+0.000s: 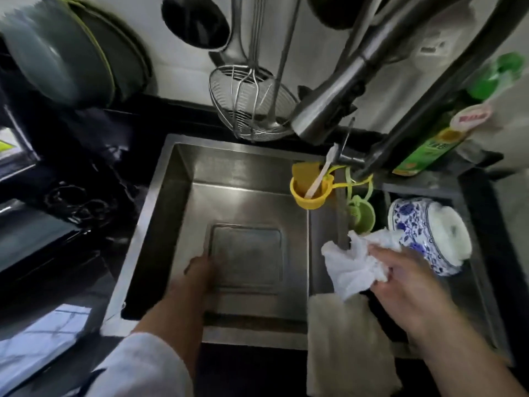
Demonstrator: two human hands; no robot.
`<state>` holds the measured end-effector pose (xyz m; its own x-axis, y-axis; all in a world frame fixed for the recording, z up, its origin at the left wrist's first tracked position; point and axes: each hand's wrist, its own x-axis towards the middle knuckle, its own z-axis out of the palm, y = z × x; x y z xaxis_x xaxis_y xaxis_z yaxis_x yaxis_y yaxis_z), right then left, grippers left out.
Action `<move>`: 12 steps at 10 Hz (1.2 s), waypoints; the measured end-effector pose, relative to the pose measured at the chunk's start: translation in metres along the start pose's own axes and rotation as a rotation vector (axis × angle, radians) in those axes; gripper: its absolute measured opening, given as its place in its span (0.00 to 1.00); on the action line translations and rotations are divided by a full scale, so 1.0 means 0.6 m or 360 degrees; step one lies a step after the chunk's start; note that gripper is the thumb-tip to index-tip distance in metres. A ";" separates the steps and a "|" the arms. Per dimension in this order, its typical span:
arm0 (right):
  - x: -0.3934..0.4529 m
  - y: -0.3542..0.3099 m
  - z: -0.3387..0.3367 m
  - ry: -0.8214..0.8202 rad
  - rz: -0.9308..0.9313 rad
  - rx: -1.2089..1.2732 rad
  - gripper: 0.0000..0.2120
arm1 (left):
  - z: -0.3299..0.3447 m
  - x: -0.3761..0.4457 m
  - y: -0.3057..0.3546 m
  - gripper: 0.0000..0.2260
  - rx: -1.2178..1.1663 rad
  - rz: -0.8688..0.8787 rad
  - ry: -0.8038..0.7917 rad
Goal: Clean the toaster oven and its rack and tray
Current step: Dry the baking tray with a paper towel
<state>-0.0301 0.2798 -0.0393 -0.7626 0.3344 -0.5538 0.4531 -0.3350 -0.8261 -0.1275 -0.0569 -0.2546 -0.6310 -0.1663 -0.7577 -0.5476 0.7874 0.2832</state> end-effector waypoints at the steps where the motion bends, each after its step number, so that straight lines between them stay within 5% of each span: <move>1: -0.020 -0.015 -0.003 -0.0001 0.0122 0.0143 0.21 | -0.013 -0.003 -0.013 0.21 0.0205 0.0005 -0.0063; 3: -0.048 -0.027 -0.004 -0.0086 0.0231 0.0336 0.12 | -0.109 -0.178 0.068 0.05 -0.0158 0.0345 0.0101; 5: -0.044 -0.062 0.002 -0.0256 0.0202 0.0167 0.10 | -0.200 -0.326 0.131 0.03 0.0009 0.0628 0.0422; 6: -0.026 -0.073 0.003 -0.0246 0.0220 0.0230 0.12 | -0.231 -0.366 0.146 0.05 0.0348 0.0810 0.0637; 7: -0.004 -0.069 -0.005 -0.0193 0.0189 0.0117 0.06 | -0.238 -0.387 0.147 0.04 0.0982 0.1322 0.0891; 8: 0.005 -0.056 -0.006 -0.0124 0.0292 0.0082 0.11 | -0.235 -0.394 0.141 0.11 0.1569 0.1965 0.1120; 9: -0.015 -0.048 0.007 -0.0205 0.0553 0.0070 0.13 | -0.234 -0.415 0.146 0.10 0.1755 0.2261 0.1289; 10: -0.050 -0.037 0.029 -0.0424 0.0809 0.0052 0.14 | -0.237 -0.432 0.135 0.09 0.1812 0.2401 0.1407; 12: -0.104 -0.011 0.065 -0.0765 0.1053 -0.0089 0.06 | -0.248 -0.464 0.087 0.09 0.1668 0.2226 0.1780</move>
<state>-0.0034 0.2269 0.0051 -0.4381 -0.3356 -0.8339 0.8914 -0.2818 -0.3549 -0.0621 -0.0579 0.0585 -0.4598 0.8196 0.3417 0.6853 0.5723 -0.4503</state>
